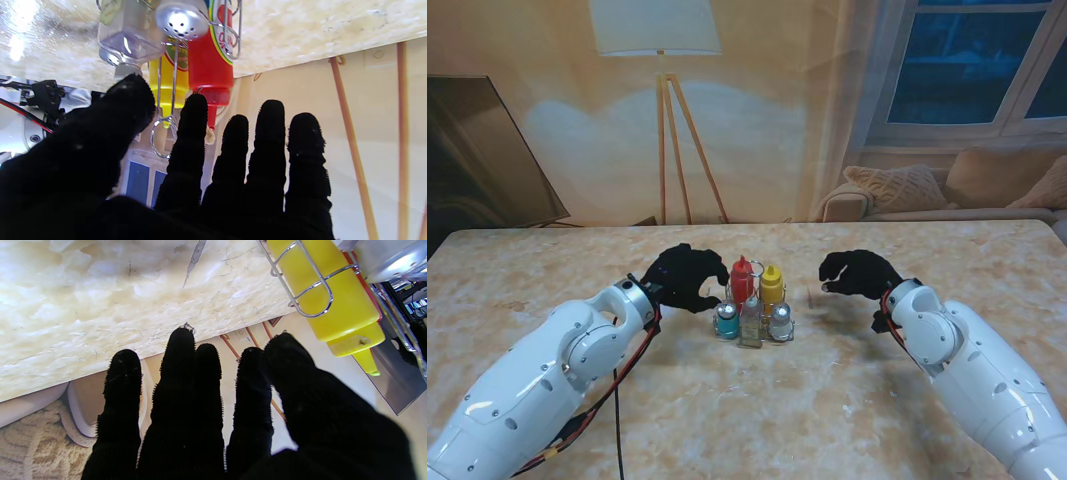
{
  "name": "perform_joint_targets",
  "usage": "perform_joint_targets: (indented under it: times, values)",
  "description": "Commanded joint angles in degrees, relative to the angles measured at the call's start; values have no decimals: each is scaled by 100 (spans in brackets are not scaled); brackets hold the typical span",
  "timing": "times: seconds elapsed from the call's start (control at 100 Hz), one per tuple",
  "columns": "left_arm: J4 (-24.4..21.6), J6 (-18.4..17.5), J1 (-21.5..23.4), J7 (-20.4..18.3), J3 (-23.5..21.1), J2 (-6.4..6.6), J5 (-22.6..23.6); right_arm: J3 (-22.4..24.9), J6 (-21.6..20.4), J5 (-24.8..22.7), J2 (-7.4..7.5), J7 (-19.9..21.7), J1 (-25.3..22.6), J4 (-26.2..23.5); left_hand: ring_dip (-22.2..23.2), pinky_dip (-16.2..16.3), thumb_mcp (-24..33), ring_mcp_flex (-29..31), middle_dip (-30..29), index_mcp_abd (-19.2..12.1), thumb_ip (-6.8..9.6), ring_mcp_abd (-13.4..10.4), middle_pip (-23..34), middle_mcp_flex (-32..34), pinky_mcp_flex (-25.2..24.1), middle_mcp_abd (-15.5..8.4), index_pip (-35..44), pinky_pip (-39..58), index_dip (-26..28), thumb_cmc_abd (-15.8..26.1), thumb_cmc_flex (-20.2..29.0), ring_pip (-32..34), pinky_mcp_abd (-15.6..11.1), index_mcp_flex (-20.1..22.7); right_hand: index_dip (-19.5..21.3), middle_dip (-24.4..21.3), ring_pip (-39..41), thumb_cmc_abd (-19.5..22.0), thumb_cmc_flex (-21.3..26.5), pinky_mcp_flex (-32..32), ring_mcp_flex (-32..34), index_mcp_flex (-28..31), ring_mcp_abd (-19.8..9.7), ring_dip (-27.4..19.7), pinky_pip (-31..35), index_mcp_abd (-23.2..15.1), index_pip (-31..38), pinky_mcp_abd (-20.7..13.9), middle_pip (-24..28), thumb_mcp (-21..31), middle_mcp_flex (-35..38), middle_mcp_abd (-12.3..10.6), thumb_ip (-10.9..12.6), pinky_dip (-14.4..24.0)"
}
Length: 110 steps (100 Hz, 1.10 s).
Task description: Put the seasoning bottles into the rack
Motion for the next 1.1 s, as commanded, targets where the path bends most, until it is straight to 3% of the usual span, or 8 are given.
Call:
perform_joint_targets:
  times: [0.0, 0.06, 0.18, 0.31, 0.55, 0.7, 0.97, 1.09]
  values:
    - [-61, 86, 110, 29, -101, 16, -43, 15, -4, 20, -33, 67, -81, -55, -123, -68, -374, -151, -71, 108, 215, 189, -101, -140, -144, 111, -156, -87, 99, 449, 205, -114, 126, -111, -16, 185, 103, 174, -72, -77, 17, 74, 4, 180, 100, -116, 56, 75, 45, -109, 89, -43, -17, 120]
    - [-95, 155, 197, 79, -199, 3, -81, 39, -13, 32, -32, 74, -110, -89, -128, -46, -553, -179, -67, 147, 254, 216, -109, -140, -195, 125, -237, -82, 84, 619, 368, -120, 145, -134, -23, 186, 105, 363, -31, -115, -7, 75, 19, 184, 113, -84, 43, 98, 36, -319, 86, -9, 48, 144]
    - [-80, 288, 323, 309, -327, -30, -81, 113, -22, 95, -33, 111, -200, -197, -118, -13, -1504, -230, -41, 253, 245, 265, -110, -113, -277, 158, -416, -89, 186, 1248, 872, -106, 148, -180, -26, 184, 97, 664, 46, -178, -42, 96, 76, 181, 90, -11, 24, 132, 8, -624, 76, 49, 151, 159]
    - [-54, 523, 452, 414, -411, -80, -305, 176, -30, 150, -35, 133, -283, -298, -209, -63, -2193, -303, -49, 512, 501, 315, -134, -117, -365, 209, -926, -159, -57, 1792, 1185, -181, 129, -223, -37, 169, 54, 866, 133, -223, -99, 119, 139, 154, 75, 85, -10, 103, -44, -920, 57, 130, 241, 169]
    - [274, 927, 572, 838, -380, -183, -589, 253, 21, 224, -50, 117, -431, -506, -860, -487, -2718, -429, -461, 843, 570, 378, -410, -100, -469, 295, -1774, -502, -462, 2109, 1458, -667, 137, -367, -269, -198, -364, 1181, 294, -159, -24, 252, 277, -206, -43, 354, -100, -81, -471, -1277, 264, 325, 340, -26]
    - [501, 1076, 566, 1042, -355, -249, -816, 317, 97, 262, -48, 161, -562, -703, -1340, -834, -3028, -562, -820, 876, 607, 394, -622, -175, -601, 334, -2077, -700, -619, 2268, 1565, -988, 157, -473, -337, -292, -470, 1234, 293, -152, -39, 211, 319, -309, -52, 406, -142, -105, -573, -1369, 266, 383, 361, -85]
    - [1084, 1234, 344, 1429, -94, -435, -1466, 426, 179, 230, -39, 170, -747, -940, -1461, -950, -3170, -696, -858, 870, 628, 369, -615, -302, -746, 301, -2151, -759, -640, 2416, 1599, -1038, 136, -615, -208, -108, -195, 1297, 312, -289, -79, 99, 337, -147, 46, 374, -107, 125, -309, -1533, 161, 309, 422, -87]
    - [1207, 1147, 229, 1413, -42, -444, -1532, 419, 181, 228, -37, 184, -730, -936, -1458, -964, -3226, -718, -838, 880, 641, 357, -580, -355, -774, 268, -2158, -757, -634, 2457, 1644, -1010, 105, -657, -182, -63, -139, 1308, 336, -321, -91, 101, 342, -101, 59, 362, -101, 146, -255, -1554, 147, 305, 433, -73]
